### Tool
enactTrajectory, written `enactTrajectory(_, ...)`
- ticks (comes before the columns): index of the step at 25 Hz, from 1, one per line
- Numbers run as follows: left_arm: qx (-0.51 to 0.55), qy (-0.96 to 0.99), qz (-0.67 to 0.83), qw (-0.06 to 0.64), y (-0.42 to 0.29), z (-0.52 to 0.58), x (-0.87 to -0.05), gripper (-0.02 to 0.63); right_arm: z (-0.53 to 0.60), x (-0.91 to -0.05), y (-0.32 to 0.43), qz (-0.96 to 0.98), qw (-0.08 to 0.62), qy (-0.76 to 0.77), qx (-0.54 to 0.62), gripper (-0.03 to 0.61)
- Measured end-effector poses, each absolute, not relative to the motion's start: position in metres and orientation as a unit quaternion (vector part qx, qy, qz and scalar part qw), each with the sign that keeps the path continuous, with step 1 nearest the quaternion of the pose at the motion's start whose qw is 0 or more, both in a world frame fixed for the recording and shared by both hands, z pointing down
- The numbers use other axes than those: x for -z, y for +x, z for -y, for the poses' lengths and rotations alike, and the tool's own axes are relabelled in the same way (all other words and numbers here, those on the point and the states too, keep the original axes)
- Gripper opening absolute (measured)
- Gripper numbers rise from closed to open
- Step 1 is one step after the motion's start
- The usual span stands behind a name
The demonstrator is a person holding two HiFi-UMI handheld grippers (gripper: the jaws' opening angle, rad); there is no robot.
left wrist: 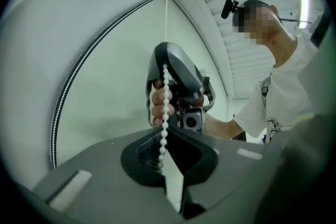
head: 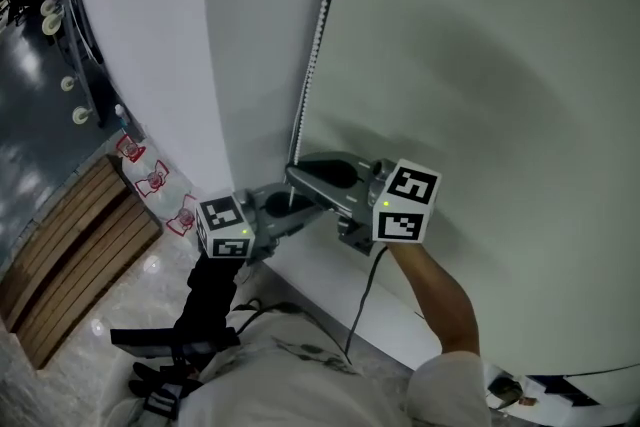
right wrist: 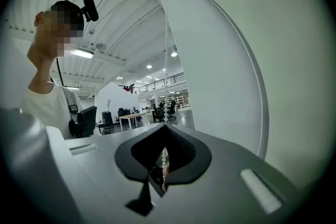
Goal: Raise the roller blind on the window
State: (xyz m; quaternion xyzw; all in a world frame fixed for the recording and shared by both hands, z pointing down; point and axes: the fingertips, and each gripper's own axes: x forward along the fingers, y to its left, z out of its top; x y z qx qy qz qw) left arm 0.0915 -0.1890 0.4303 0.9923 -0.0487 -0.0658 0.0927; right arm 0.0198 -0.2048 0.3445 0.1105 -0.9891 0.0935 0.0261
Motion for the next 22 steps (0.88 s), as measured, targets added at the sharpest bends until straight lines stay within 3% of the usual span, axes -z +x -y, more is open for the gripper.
enactTrajectory(9,0.057,0.994,0.031,0.089,0.091,0.186,-0.434,-0.002,0.208,-0.348,0.024,0.991,0.024,0.113,-0.071,0.013)
enactTrajectory(12,0.061,0.994,0.027,0.089,0.091,0.185,-0.435,-0.002,0.213,-0.333,0.024,0.992,0.009,0.111,-0.057,0.163)
enactTrajectory(22,0.060,0.993,0.020,0.098,0.093,0.182,-0.444,-0.002,0.262,-0.176,0.025,0.989,-0.079,0.121,0.037,0.187)
